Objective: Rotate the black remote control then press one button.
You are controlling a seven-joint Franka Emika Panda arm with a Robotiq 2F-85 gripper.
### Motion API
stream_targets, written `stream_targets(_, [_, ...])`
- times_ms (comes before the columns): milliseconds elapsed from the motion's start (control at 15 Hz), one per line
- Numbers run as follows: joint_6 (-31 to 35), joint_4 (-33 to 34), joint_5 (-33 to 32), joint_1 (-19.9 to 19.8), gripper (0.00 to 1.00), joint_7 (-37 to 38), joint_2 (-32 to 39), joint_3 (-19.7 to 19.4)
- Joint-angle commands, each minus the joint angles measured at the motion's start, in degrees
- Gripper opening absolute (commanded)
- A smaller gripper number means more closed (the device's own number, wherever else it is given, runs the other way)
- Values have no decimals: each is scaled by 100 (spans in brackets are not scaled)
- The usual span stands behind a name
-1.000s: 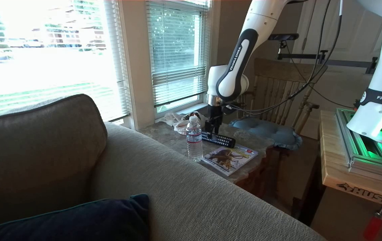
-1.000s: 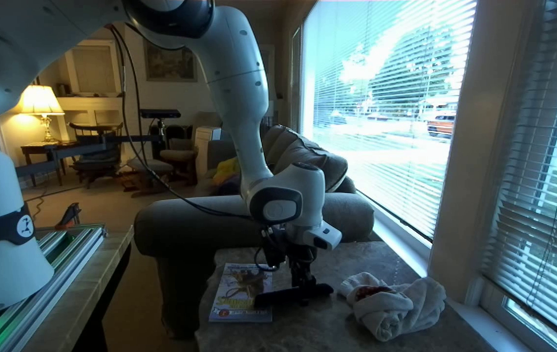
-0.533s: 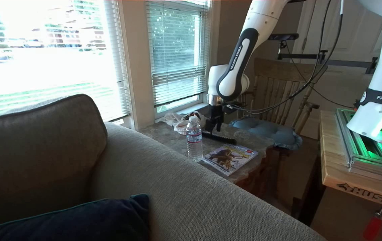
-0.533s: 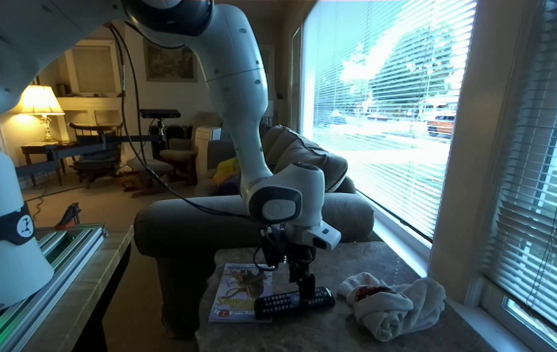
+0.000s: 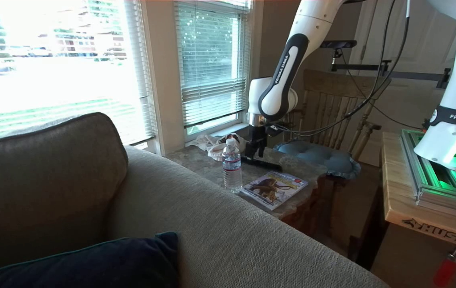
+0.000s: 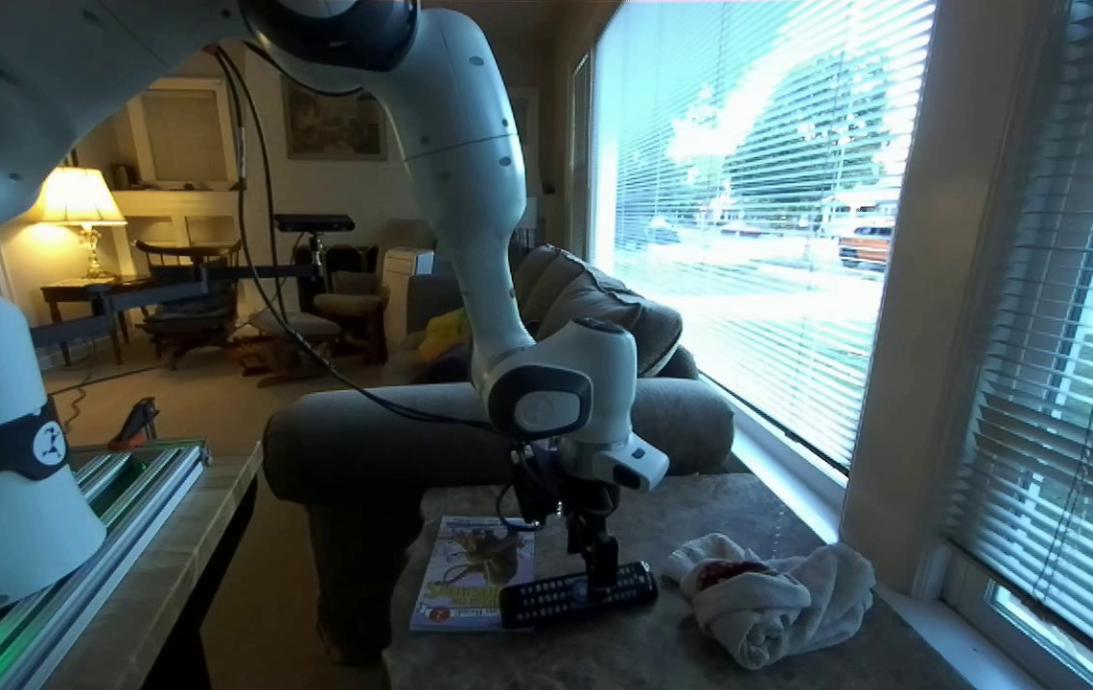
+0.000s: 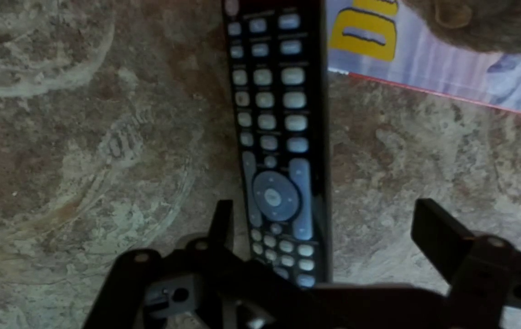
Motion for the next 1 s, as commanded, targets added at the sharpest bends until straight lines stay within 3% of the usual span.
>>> stream_targets(0, [-96,2,5,32,100,27,15,3])
stream_targets(867, [-94,169,-21,113,100,51,272,-49])
stream_targets(933, [-93,171,-22,114,78,50,279,-50])
